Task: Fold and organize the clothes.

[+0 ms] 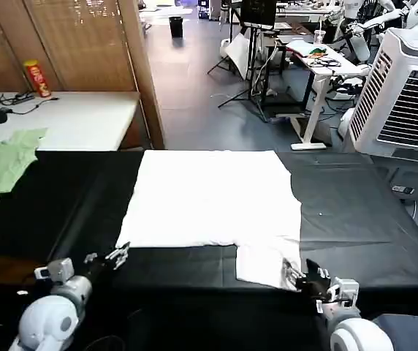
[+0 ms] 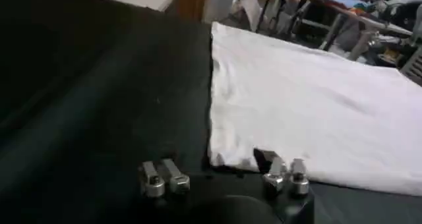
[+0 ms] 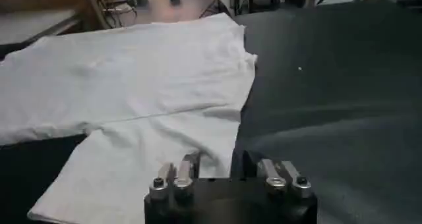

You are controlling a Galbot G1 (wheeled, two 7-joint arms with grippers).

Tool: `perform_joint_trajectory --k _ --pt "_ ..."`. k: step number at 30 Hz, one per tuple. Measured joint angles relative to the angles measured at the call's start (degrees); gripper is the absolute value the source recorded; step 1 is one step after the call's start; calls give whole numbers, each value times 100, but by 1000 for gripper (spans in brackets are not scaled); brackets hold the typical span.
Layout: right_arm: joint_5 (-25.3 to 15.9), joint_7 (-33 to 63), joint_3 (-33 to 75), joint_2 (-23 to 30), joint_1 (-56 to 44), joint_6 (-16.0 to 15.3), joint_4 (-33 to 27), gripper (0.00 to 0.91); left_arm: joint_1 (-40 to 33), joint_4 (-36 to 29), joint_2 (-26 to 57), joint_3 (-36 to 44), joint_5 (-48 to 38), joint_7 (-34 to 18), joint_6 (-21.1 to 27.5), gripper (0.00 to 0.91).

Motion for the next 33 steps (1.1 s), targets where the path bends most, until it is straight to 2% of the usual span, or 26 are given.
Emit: perform_joint_trajectory --k 11,15,18,25,33 --pt "-41 364 240 -31 -610 -383 970 0 247 -386 -23 -59 161 -111 -24 0" --pt "-18 329 324 -88 -836 -349 1238 0 520 -730 -3 -194 155 -220 -6 0" --pt "6 272 337 -133 -822 -178 1257 0 800 -987 -4 -310 142 -277 -7 0" --pt "228 -59 293 -329 -272 462 698 0 1181 -1335 -106 -521 69 -307 -337 0" --pt "380 -183 41 -632 994 908 -401 0 546 -1045 -374 -390 400 -129 -729 0"
